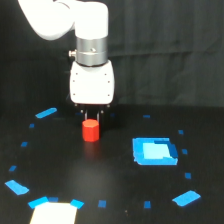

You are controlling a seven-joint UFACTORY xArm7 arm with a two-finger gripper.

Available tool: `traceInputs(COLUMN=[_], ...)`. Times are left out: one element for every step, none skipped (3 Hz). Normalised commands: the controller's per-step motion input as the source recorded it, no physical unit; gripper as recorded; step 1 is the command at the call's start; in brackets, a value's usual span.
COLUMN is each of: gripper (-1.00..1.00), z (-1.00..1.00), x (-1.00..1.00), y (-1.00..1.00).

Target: Pick up the red object from the table

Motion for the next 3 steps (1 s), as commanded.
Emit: traceInputs(gripper=[0.86, 0.76, -1.00], z=[-0.28, 0.11, -0.30], x=[0.58, 0.38, 0.37], y=[-1.00, -1.00, 1.00])
